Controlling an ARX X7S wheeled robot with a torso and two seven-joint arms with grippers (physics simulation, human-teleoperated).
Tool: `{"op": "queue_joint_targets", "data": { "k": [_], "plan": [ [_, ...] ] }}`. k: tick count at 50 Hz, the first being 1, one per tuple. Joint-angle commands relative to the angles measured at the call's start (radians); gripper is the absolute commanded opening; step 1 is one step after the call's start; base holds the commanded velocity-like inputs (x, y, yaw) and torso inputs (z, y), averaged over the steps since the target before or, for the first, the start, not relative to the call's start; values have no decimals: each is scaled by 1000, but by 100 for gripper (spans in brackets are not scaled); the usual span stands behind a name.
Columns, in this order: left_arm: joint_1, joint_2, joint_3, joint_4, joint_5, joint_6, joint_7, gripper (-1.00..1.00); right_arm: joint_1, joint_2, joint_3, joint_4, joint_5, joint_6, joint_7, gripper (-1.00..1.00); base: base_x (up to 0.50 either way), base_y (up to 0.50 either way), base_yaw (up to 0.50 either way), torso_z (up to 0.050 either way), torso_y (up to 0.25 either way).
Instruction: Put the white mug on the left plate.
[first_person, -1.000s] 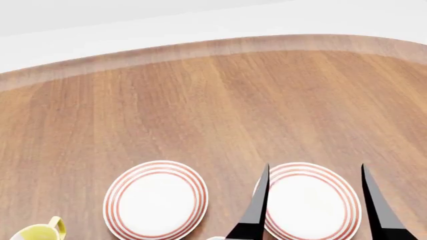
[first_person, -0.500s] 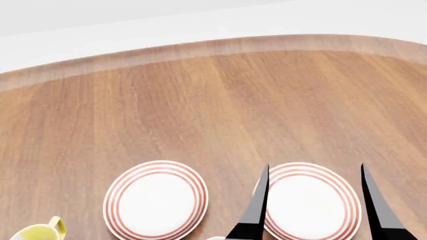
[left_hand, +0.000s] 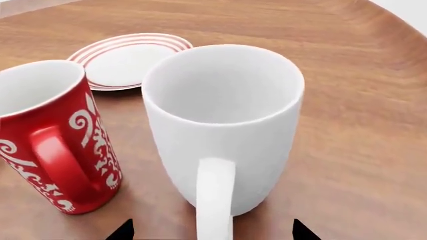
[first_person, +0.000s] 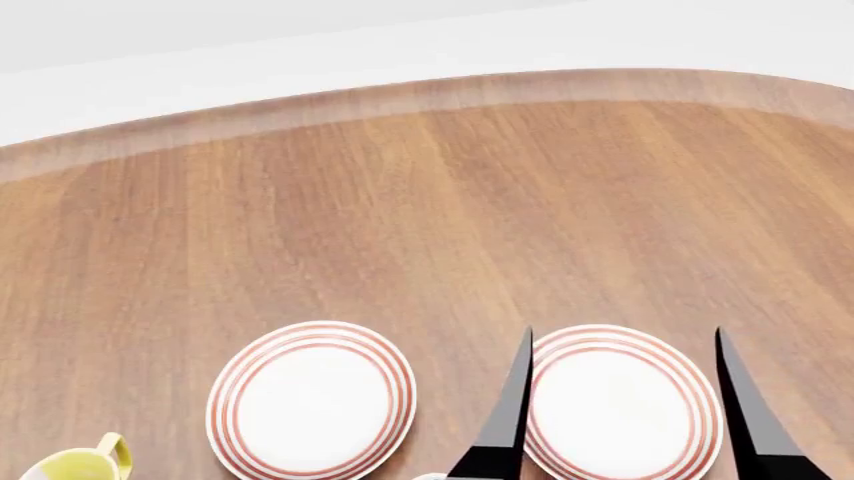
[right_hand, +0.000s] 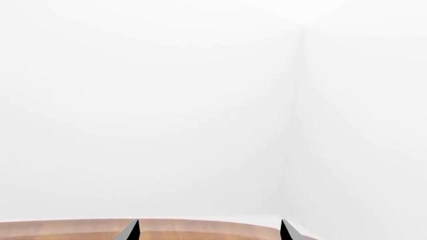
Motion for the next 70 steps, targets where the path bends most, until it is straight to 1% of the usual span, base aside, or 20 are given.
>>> {"op": "queue_joint_targets", "data": {
  "k": [1,9,10,20,32,36,37,39,41,50,62,70],
  "plan": [
    [-18,15,5,-39,-12,4,0,100,2,0,0,0,0,2,-3,100,0,0,0,0,0],
    [-22,19,10,-50,-18,8,-5,100,-2,0,7,0,6,-2,2,100,0,0,0,0,0],
    [-22,20,8,-49,-19,11,-9,-100,-3,0,8,0,6,-2,3,100,0,0,0,0,0],
    [-23,13,13,-50,-21,24,-14,-100,3,0,-5,0,2,6,4,100,0,0,0,0,0],
    [-23,5,23,-22,-28,6,-14,-100,4,0,-2,0,3,6,1,100,0,0,0,0,0],
    [-21,-8,27,63,-35,-49,-10,-100,1,0,-1,0,5,4,2,100,0,0,0,0,0],
    [-20,-14,25,112,-38,-80,-11,-100,5,0,-4,0,3,7,2,100,0,0,0,0,0],
    [-22,-18,27,141,-38,-89,-11,-100,5,0,-3,0,4,6,2,100,0,0,0,0,0],
    [-26,-25,26,212,-42,-127,-10,-100,1,0,2,0,7,1,2,100,0,0,0,0,0],
    [-46,-30,17,383,-59,-236,-19,-100,1,0,1,0,7,-2,1,100,0,0,0,0,0],
    [-108,-17,-22,502,-91,-352,-34,-100,2,0,-7,0,3,-10,3,100,0,0,0,0,0],
    [-164,0,-89,517,-135,-399,-45,-100,1,0,-3,0,2,-17,1,100,0,0,0,0,0]
  ]
}}
